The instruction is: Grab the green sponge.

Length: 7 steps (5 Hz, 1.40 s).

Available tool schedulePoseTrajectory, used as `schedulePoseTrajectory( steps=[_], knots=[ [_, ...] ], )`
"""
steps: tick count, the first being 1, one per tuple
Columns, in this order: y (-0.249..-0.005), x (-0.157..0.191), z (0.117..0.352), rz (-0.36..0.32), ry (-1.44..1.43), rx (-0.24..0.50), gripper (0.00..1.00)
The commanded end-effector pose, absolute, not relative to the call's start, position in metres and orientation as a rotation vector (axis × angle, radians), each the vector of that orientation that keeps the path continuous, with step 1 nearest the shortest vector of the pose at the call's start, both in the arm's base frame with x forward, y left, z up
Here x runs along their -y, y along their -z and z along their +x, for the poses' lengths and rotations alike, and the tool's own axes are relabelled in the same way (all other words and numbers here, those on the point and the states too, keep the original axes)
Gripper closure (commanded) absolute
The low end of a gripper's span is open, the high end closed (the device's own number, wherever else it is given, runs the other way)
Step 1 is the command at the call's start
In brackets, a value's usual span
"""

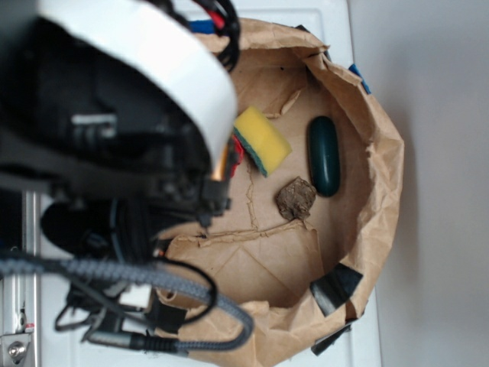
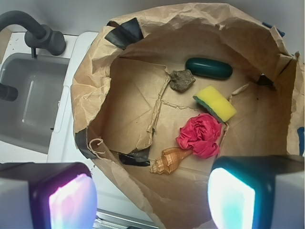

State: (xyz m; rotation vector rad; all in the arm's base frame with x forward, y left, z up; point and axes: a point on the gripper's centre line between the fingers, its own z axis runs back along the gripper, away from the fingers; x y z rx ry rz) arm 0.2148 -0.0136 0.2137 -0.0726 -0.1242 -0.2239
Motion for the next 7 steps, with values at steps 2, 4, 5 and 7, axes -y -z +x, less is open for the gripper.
schedulePoseTrajectory(
  steps=[2,4,5,7],
  knots=[
    [-0.165,-0.038,0.238,0.046,0.253,0.198,0.0],
    [-0.139,-0.045,0.263,0.084,0.259,0.151,0.0],
    [-0.133,-0.05,0.268,0.097,0.237,0.169,0.0],
    [-0.117,-0.033,0.279,0.099,0.336,0.186,0.0]
  ],
)
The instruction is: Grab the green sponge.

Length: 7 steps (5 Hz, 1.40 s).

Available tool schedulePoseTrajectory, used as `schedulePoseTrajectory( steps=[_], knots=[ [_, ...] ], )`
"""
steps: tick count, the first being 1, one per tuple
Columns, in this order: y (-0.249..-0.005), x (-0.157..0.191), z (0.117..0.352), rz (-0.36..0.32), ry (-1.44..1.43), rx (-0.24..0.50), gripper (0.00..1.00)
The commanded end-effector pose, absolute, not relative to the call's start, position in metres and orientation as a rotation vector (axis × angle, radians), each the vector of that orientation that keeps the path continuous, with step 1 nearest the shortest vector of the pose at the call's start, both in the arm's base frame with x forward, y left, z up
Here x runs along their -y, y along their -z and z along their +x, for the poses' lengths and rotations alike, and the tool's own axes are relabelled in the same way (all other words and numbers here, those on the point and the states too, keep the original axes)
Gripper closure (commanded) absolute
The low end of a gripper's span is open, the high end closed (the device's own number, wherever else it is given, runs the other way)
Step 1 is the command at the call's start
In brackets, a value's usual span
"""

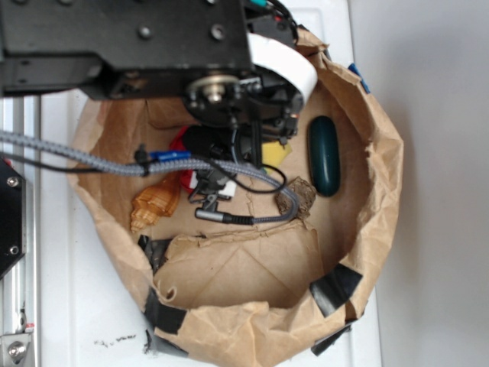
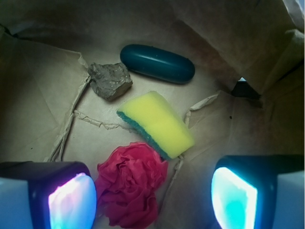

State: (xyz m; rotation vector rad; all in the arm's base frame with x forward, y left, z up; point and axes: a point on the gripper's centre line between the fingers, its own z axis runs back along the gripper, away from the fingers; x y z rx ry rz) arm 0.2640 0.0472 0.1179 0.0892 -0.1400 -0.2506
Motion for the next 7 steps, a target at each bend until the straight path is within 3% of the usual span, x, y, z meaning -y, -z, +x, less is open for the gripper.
schedulePoseTrajectory(
  steps=[1,4,7],
  knots=[
    [-0.099,-0.031,0.287,0.096,0.404,0.156,0.0],
    [-0.053,-0.033,0.285,0.132,0.476,0.084,0.0],
    [-0.057,-0.033,0.303,0.133,0.45,0.084,0.0]
  ],
)
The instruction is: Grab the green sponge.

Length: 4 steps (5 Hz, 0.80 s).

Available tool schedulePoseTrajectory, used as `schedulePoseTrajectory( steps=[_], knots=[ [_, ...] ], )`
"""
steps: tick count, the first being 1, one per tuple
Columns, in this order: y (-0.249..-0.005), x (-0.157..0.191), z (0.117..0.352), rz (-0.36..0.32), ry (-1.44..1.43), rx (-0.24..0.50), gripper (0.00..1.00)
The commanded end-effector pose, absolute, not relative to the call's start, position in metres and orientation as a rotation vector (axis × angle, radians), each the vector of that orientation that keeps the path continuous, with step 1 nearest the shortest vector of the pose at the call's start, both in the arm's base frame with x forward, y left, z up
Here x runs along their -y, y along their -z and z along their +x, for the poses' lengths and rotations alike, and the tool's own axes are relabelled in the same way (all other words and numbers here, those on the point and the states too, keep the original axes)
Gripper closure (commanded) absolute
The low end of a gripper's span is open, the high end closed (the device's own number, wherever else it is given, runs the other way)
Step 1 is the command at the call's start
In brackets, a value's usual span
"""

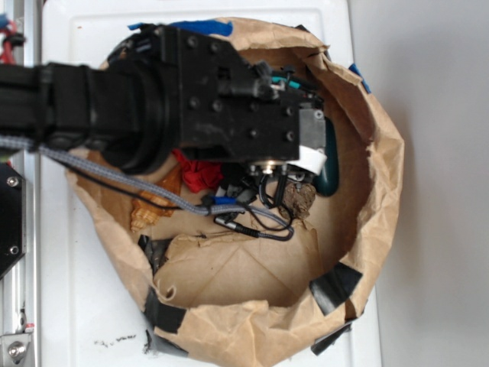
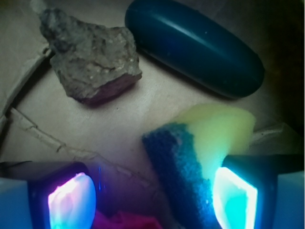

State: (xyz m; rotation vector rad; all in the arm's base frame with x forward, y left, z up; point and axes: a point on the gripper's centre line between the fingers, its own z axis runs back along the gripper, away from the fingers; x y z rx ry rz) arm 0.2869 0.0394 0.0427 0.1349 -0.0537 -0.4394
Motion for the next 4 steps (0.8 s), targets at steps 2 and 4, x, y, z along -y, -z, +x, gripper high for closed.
schedulePoseTrajectory(
  steps=[2,4],
  knots=[
    [-0.072,-0.036,0.303,0.087,0.452,0.095,0.0],
    [-0.089,-0.032,0.272,0.064,0.494,0.128,0.0]
  ],
)
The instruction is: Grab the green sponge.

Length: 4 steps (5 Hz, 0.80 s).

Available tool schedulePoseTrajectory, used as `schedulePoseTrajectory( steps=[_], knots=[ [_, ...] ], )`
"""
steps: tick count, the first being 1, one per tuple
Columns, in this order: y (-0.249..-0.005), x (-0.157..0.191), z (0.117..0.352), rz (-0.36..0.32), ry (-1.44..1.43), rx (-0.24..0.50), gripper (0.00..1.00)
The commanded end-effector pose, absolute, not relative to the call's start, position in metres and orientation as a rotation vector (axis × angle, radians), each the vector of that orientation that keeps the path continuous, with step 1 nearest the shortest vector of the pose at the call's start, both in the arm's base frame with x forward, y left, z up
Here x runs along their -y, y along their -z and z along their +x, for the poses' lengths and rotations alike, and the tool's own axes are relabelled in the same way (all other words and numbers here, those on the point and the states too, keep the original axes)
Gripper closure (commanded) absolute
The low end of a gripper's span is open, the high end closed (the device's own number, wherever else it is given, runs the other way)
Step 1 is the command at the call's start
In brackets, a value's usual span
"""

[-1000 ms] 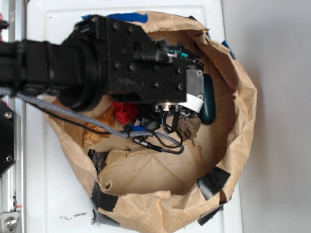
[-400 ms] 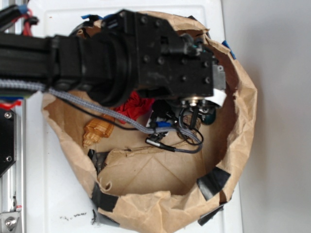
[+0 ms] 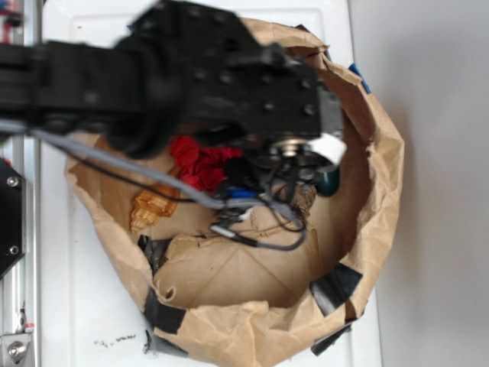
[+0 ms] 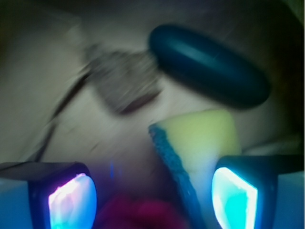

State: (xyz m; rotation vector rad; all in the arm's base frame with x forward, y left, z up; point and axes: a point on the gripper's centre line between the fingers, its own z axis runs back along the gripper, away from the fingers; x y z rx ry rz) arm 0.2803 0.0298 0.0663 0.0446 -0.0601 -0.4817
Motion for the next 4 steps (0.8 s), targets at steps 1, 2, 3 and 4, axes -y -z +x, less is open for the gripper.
schedulePoseTrajectory(
  steps=[1,2,3,4],
  knots=[
    [-0.099,-0.04,0.265,0.048,0.486,0.149,0.0],
    [-0.1,-0.048,0.273,0.053,0.46,0.158,0.0],
    [-0.104,-0.064,0.285,0.037,0.404,0.163,0.0],
    [-0.099,-0.064,0.29,0.041,0.392,0.152,0.0]
  ],
)
